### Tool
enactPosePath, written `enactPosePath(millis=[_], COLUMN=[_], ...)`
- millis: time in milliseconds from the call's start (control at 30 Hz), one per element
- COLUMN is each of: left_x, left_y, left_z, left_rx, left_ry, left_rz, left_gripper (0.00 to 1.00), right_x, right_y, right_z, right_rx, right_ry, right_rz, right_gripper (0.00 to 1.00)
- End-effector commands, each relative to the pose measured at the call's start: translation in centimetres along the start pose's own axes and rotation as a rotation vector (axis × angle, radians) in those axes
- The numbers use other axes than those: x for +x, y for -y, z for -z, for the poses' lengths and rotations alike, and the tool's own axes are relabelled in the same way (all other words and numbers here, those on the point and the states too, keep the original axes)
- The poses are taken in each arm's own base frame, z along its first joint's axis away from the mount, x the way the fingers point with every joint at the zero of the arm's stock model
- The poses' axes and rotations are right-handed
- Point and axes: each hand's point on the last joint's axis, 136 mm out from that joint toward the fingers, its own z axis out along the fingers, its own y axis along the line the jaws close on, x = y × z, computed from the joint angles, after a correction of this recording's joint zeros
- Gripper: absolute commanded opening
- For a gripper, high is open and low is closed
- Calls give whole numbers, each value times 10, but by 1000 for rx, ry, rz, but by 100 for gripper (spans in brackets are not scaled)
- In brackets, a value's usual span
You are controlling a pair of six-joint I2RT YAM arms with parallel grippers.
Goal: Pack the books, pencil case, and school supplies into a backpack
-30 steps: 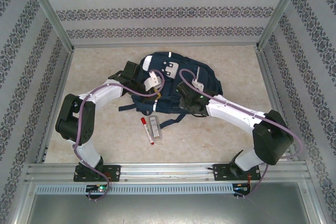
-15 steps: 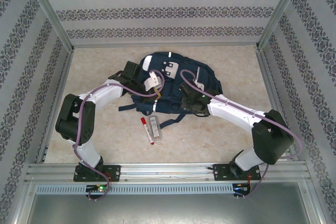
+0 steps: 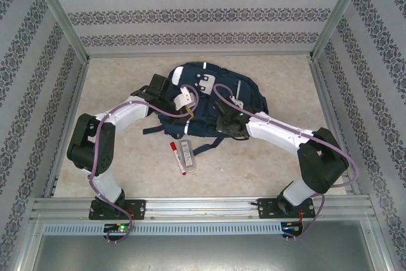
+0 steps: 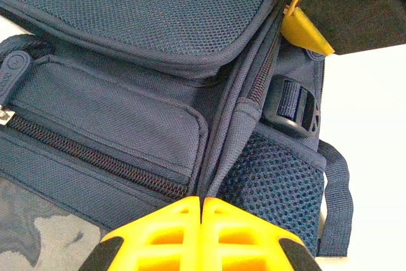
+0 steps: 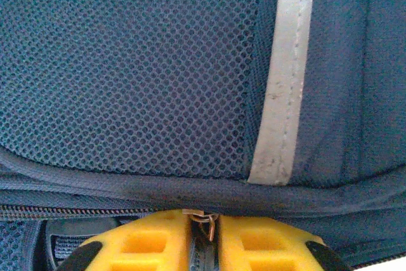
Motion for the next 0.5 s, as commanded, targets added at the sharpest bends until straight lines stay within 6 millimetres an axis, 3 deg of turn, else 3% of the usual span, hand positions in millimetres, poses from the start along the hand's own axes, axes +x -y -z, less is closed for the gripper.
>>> enactPosePath(millis=[0,300,467], left_x=[-1,-7,-11], left_y=[-4,-18,-39], left_z=[12,13,18], left_rx=[-31,-75,-121], left_ry=[-12,-1,9], left_rz=[-18,-31,-40], left_gripper=[0,0,0], right_x=[-1,1,-3], right_y=[4,14,25], right_z=[-4,-2,4], right_rx=[-1,21,12], right_ry=[-4,-26,-42], right_rz=[11,47,54], right_gripper=[13,0,0])
